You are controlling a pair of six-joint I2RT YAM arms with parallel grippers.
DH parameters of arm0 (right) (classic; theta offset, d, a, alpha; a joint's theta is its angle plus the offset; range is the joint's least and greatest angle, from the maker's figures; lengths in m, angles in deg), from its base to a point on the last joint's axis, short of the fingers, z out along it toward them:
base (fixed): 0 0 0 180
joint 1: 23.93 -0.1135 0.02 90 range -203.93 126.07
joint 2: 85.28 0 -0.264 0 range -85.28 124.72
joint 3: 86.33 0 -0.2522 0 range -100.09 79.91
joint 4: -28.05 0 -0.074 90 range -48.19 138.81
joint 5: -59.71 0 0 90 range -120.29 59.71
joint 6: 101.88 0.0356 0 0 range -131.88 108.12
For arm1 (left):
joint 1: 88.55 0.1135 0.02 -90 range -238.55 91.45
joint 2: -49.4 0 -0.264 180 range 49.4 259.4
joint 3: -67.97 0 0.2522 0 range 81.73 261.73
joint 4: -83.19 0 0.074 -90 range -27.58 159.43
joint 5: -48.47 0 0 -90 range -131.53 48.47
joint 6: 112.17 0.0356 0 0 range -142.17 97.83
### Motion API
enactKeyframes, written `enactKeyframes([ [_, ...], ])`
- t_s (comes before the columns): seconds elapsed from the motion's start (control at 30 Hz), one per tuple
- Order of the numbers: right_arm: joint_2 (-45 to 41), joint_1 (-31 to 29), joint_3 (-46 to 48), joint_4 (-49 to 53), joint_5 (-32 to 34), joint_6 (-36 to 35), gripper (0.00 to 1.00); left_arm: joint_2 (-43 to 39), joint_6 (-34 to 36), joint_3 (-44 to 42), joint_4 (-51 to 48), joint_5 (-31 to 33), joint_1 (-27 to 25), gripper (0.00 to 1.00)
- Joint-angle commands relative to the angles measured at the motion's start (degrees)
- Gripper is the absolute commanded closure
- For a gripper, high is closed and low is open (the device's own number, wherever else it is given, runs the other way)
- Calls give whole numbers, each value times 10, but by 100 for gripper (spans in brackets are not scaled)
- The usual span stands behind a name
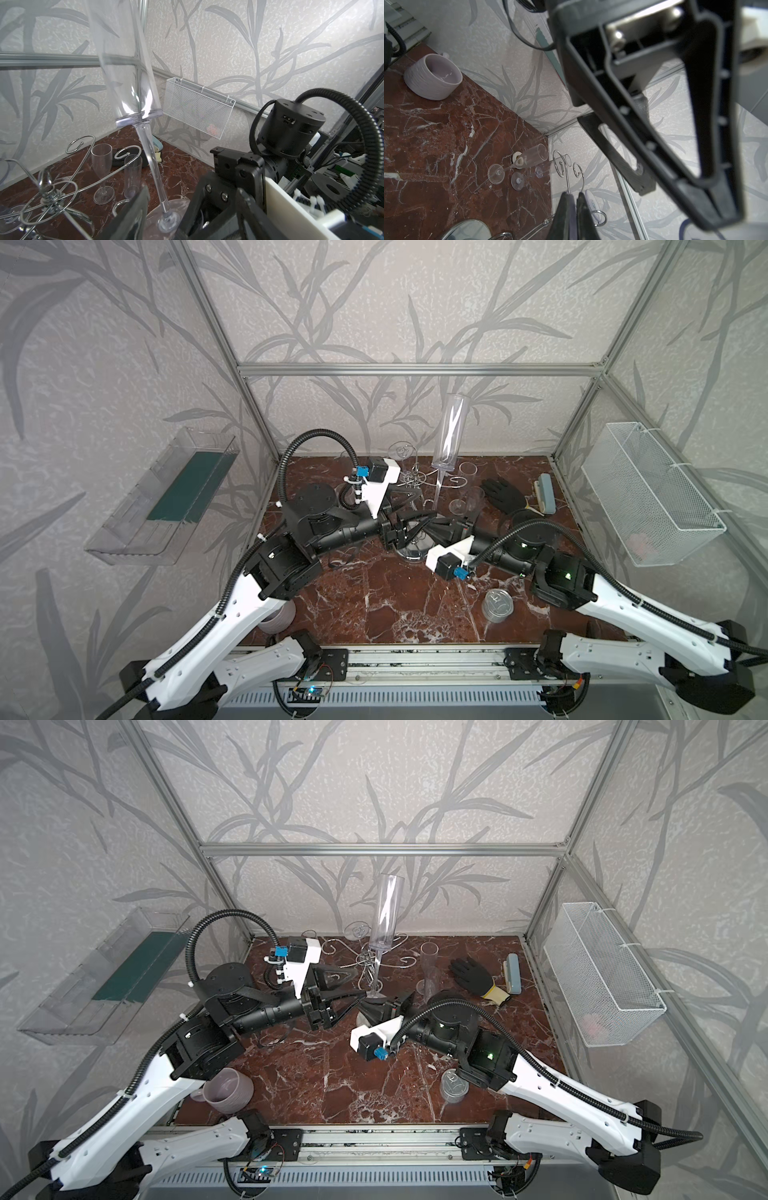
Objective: Take the wine glass off the wine glass rack
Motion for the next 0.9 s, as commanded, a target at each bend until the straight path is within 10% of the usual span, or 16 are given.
enactKeyframes([
  [0.0, 1, -30, 2, -43, 59, -69, 100, 6, -4, 17, -9, -33, 3, 33],
  [0.5, 15, -78, 14, -72, 104, -124, 100, 14, 5, 4, -18, -14, 3, 39],
  [0.87, 26, -102, 23, -95, 132, -161, 100, 19, -7, -7, 8, -15, 3, 76],
])
